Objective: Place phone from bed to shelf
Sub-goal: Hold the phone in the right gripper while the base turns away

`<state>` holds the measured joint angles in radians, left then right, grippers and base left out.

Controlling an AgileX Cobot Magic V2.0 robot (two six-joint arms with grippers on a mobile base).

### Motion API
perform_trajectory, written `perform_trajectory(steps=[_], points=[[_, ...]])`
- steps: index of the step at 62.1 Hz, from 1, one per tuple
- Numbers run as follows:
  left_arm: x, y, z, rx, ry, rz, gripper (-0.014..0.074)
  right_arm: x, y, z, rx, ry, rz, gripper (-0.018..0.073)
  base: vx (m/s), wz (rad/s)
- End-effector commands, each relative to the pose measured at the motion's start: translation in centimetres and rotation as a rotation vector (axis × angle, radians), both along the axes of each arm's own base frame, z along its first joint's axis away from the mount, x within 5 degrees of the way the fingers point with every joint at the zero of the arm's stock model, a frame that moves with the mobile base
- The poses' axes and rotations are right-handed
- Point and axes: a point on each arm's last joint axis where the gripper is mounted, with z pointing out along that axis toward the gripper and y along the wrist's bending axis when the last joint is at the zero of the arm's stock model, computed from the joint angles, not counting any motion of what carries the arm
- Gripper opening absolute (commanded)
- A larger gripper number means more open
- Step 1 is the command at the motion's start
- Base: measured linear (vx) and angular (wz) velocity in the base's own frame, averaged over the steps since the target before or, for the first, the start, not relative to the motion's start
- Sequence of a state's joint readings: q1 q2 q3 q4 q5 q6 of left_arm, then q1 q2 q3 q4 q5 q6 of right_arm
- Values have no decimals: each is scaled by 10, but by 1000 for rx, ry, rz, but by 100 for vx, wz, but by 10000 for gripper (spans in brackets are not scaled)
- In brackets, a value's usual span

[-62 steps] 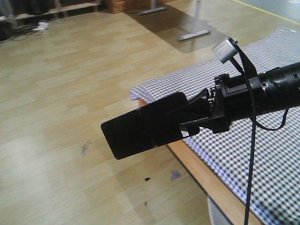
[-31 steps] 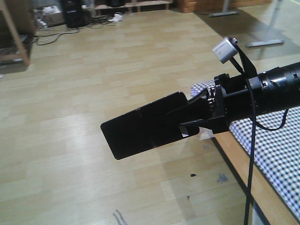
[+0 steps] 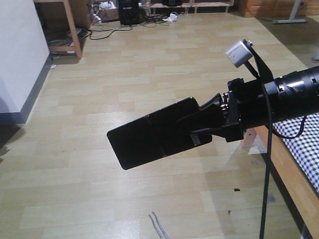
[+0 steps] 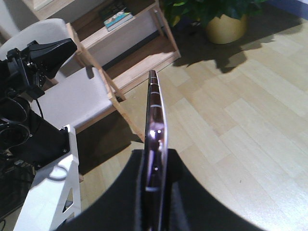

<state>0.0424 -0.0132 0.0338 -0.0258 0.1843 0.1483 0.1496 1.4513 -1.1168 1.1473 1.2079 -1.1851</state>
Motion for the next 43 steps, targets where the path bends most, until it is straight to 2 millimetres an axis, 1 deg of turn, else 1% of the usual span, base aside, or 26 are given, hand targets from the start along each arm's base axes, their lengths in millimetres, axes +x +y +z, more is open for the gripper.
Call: perform_trajectory(steps=[1,15,43], points=[[-1,0,15,-11,-108,-2,1,-13,3,25,105,-21,52,-2,-5,21],[-1,0,15,-11,-108,-2,1,-13,3,25,105,-21,52,-2,-3,12],[-1,0,15,-11,-108,-2,1,-13,3,25,105,-21,52,-2,4,-2]])
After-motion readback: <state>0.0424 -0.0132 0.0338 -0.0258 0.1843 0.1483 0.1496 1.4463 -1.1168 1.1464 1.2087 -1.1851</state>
